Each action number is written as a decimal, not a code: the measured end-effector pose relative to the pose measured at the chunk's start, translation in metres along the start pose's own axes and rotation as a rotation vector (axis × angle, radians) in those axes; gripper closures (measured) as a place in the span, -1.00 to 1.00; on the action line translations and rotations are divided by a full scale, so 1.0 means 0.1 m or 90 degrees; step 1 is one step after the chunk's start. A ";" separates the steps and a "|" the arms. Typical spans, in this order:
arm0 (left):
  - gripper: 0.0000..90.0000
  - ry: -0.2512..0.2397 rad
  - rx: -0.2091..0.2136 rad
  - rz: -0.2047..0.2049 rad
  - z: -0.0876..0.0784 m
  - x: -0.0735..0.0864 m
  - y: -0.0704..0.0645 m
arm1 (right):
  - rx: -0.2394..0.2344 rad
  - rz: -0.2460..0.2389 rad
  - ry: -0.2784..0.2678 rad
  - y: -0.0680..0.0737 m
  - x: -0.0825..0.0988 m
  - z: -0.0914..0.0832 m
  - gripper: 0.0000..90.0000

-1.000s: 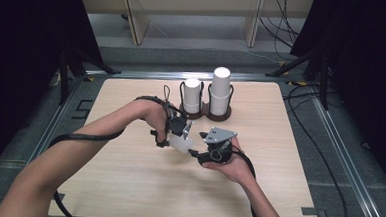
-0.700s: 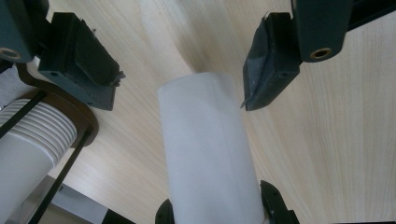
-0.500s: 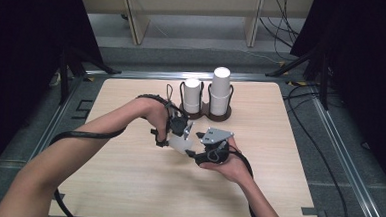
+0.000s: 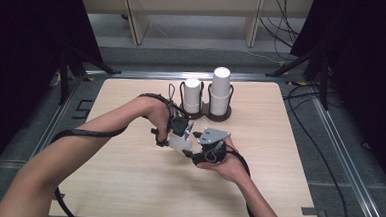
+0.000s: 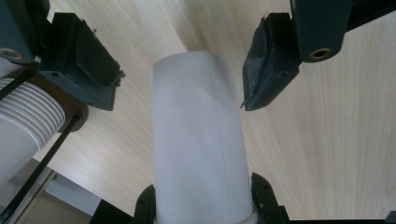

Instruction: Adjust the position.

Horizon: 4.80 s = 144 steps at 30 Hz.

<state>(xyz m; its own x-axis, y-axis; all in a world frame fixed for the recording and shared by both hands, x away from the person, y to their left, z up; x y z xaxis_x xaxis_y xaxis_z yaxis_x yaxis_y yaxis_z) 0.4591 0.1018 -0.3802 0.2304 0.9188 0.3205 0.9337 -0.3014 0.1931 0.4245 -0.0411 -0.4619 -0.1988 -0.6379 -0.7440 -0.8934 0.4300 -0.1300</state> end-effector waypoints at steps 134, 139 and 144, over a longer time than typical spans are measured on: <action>-0.69 -0.174 -0.115 -0.115 -0.10 0.27 -0.14 | 0.058 0.061 -0.066 -0.04 0.16 0.05 -0.18; -0.69 -0.231 -0.134 -0.160 -0.05 0.35 -0.18 | 0.072 0.084 -0.078 -0.08 0.20 0.00 -0.18; -0.69 -0.259 -0.133 -0.187 0.06 0.39 -0.26 | 0.080 0.099 -0.082 -0.11 0.24 -0.04 -0.18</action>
<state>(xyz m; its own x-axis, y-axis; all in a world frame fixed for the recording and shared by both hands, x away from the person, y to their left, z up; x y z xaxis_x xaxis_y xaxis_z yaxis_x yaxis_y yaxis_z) 0.4457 0.1471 -0.3782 0.0944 0.9839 -0.1516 0.9098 -0.0234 0.4144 0.4281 -0.0634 -0.4757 -0.2692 -0.4749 -0.8379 -0.7974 0.5978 -0.0826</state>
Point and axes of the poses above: each handheld gripper's, and its own axes: z roughly forward along the jaws, x roughly out of its underside, y roughly to its left, the point moved 2 cm from there along z, roughly forward along the jaws, and after that the axes turned 13 degrees about y, right-handed, at the moved point
